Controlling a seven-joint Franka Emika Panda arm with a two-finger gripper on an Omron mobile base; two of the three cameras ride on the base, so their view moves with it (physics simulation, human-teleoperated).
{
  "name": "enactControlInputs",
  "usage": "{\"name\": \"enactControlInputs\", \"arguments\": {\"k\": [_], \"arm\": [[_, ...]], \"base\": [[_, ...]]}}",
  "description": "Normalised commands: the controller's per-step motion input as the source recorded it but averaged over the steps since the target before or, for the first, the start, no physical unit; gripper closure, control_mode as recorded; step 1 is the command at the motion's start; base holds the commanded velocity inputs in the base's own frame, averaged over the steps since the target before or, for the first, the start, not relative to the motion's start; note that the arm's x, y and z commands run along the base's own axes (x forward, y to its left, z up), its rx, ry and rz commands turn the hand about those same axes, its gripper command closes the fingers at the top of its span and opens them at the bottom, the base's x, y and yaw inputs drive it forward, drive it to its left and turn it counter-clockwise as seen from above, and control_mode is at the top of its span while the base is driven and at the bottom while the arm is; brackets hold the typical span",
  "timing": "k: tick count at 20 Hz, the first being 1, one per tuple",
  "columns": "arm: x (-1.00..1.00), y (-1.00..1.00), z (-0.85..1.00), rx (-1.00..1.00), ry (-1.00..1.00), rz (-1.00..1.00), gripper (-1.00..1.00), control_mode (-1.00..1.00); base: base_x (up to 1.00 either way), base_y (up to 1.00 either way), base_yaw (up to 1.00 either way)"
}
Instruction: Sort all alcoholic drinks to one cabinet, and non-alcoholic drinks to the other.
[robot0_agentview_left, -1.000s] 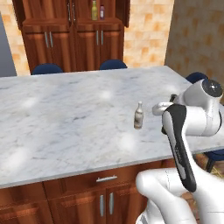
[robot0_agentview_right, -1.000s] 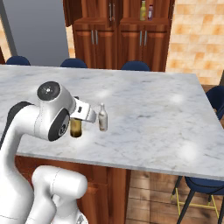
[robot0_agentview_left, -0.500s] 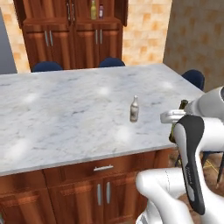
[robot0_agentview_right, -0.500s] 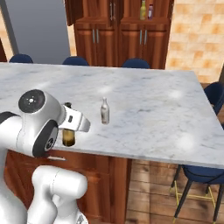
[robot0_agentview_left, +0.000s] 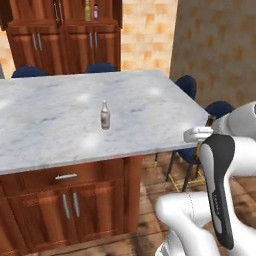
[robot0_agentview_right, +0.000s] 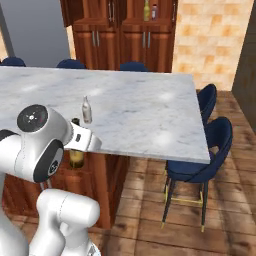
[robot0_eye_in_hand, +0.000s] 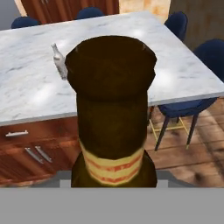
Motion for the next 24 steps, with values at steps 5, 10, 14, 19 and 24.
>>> {"name": "enactControlInputs", "arguments": {"k": [5,10,14,19,24], "arm": [[0.00,0.00,0.00,0.00,0.00,0.00,1.00,1.00],[0.00,0.00,0.00,0.00,0.00,0.00,1.00,1.00],[0.00,0.00,0.00,0.00,0.00,0.00,1.00,1.00],[0.00,0.00,0.00,0.00,0.00,0.00,1.00,1.00],[0.00,0.00,0.00,0.00,0.00,0.00,1.00,1.00]], "base": [[0.00,-1.00,0.00],[0.00,-1.00,0.00],[0.00,-1.00,0.00],[0.00,-1.00,0.00],[0.12,-1.00,0.02]]}}
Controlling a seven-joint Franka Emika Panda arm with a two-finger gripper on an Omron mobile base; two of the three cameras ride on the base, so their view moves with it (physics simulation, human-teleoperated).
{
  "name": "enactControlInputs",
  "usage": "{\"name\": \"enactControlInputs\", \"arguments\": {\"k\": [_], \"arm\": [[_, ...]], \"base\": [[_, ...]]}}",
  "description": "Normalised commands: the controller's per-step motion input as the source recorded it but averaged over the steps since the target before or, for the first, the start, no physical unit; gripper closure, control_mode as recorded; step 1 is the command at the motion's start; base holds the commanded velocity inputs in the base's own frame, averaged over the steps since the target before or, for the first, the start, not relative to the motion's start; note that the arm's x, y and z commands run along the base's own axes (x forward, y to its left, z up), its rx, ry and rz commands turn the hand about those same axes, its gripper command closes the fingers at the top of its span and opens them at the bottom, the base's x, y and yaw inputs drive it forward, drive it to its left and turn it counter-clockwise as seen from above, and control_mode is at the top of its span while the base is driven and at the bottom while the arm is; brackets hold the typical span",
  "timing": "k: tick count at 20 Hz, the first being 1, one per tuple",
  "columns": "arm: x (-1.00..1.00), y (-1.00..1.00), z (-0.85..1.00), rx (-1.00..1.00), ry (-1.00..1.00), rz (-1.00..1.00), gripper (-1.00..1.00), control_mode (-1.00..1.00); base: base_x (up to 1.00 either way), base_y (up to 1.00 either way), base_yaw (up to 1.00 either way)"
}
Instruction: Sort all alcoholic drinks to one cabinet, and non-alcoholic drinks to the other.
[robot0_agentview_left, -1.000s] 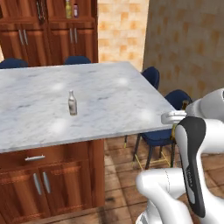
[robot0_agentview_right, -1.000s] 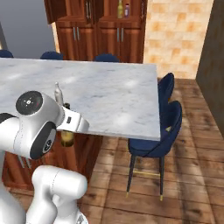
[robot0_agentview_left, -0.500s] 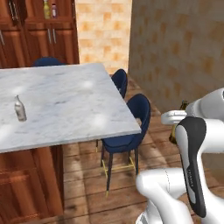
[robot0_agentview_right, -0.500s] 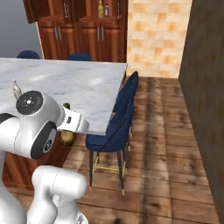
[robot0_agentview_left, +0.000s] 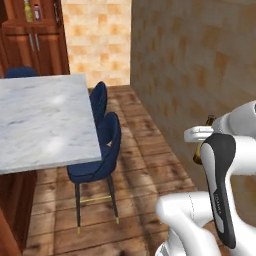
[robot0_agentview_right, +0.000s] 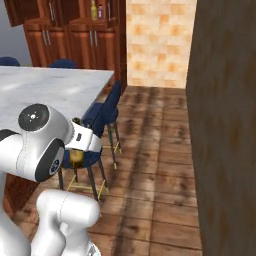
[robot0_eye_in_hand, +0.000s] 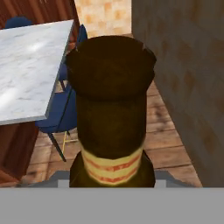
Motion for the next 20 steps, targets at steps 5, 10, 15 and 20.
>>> {"name": "enactControlInputs", "arguments": {"k": [5,10,15,20], "arm": [[0.00,0.00,0.00,0.00,0.00,0.00,1.00,1.00],[0.00,0.00,0.00,0.00,0.00,0.00,1.00,1.00],[0.00,0.00,0.00,0.00,0.00,0.00,1.00,1.00],[0.00,0.00,0.00,0.00,0.00,0.00,1.00,1.00]], "base": [[0.54,-0.84,0.02],[0.98,-0.21,0.00],[1.00,0.00,0.00],[1.00,-0.19,0.00]]}}
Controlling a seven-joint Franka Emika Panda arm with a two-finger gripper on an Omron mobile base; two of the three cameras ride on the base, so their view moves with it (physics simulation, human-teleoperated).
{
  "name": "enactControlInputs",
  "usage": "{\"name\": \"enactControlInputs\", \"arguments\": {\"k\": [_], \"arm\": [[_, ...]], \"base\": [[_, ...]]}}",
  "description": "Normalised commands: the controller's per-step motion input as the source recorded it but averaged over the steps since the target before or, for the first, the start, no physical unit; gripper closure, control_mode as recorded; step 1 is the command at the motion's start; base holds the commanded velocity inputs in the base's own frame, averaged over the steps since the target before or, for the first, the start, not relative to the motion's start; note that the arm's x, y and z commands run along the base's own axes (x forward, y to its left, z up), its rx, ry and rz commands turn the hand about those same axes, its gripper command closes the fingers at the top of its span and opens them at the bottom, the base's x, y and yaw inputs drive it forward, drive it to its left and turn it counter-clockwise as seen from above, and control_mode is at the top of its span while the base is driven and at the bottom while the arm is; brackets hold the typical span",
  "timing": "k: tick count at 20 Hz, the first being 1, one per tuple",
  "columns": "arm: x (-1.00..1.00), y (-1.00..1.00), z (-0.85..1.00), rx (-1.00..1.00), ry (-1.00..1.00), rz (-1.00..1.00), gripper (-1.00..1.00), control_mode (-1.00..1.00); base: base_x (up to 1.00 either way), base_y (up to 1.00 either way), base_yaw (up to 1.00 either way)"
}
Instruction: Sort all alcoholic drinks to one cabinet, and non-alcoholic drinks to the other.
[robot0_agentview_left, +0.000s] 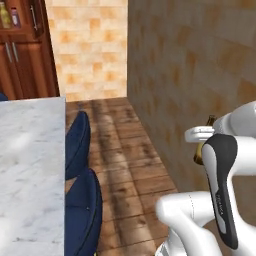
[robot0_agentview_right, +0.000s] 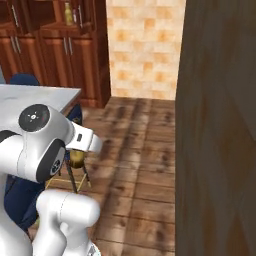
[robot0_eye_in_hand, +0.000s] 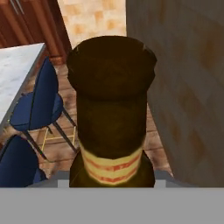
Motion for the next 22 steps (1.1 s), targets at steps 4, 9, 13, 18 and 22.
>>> {"name": "enactControlInputs", "arguments": {"k": [4,9,13,18,22], "arm": [[0.00,0.00,0.00,0.00,0.00,0.00,1.00,1.00],[0.00,0.00,0.00,0.00,0.00,0.00,1.00,1.00],[0.00,0.00,0.00,0.00,0.00,0.00,1.00,1.00],[0.00,0.00,0.00,0.00,0.00,0.00,1.00,1.00],[0.00,0.00,0.00,0.00,0.00,0.00,1.00,1.00]], "base": [[1.00,-0.26,0.00],[1.00,-0.22,0.00],[1.00,-0.27,0.00],[1.00,-0.33,0.01],[1.00,-0.34,0.11]]}}
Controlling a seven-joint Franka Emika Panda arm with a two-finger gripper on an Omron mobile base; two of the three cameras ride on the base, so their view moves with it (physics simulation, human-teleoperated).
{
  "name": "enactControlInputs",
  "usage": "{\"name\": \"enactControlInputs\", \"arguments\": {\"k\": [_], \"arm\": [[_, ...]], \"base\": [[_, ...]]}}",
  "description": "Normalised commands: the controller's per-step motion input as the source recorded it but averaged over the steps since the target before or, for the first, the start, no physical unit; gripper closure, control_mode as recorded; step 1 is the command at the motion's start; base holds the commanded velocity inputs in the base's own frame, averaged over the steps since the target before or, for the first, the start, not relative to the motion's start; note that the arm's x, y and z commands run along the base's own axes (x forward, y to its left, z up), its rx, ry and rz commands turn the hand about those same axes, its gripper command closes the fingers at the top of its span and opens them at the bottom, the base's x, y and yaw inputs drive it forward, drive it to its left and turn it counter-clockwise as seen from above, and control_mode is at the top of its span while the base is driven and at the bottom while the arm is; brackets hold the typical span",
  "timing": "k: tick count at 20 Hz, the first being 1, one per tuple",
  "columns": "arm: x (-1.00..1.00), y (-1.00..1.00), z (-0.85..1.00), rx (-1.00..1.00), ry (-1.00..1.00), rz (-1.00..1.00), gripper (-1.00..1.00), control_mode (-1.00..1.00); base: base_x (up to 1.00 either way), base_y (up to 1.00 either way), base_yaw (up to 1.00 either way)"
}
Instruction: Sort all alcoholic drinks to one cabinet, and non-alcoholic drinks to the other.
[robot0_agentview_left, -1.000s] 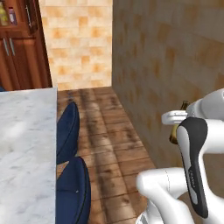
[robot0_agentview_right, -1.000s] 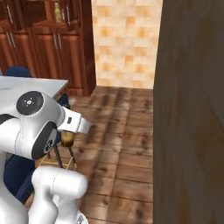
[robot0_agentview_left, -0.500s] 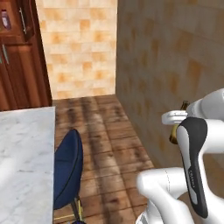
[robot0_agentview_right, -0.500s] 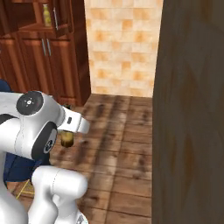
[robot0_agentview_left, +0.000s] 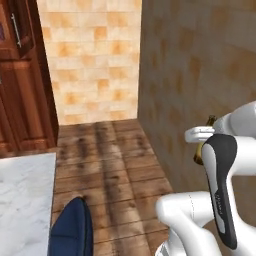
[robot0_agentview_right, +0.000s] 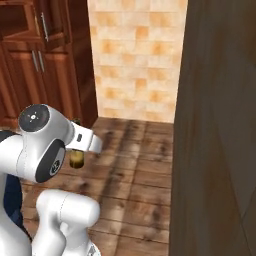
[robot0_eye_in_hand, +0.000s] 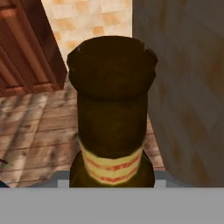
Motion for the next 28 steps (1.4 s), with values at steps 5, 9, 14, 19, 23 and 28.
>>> {"name": "enactControlInputs", "arguments": {"k": [5,9,14,19,23,28], "arm": [[0.00,0.00,0.00,0.00,0.00,0.00,1.00,1.00],[0.00,0.00,0.00,0.00,0.00,0.00,1.00,1.00],[0.00,0.00,0.00,0.00,0.00,0.00,1.00,1.00],[0.00,0.00,0.00,0.00,0.00,0.00,1.00,1.00],[0.00,0.00,0.00,0.00,0.00,0.00,1.00,1.00],[0.00,0.00,0.00,0.00,0.00,0.00,1.00,1.00]], "base": [[0.99,-0.32,0.34],[0.97,-0.20,0.55],[1.00,-0.24,0.56],[0.80,-0.12,0.62],[0.69,-0.09,0.66],[0.85,-0.20,0.63]]}}
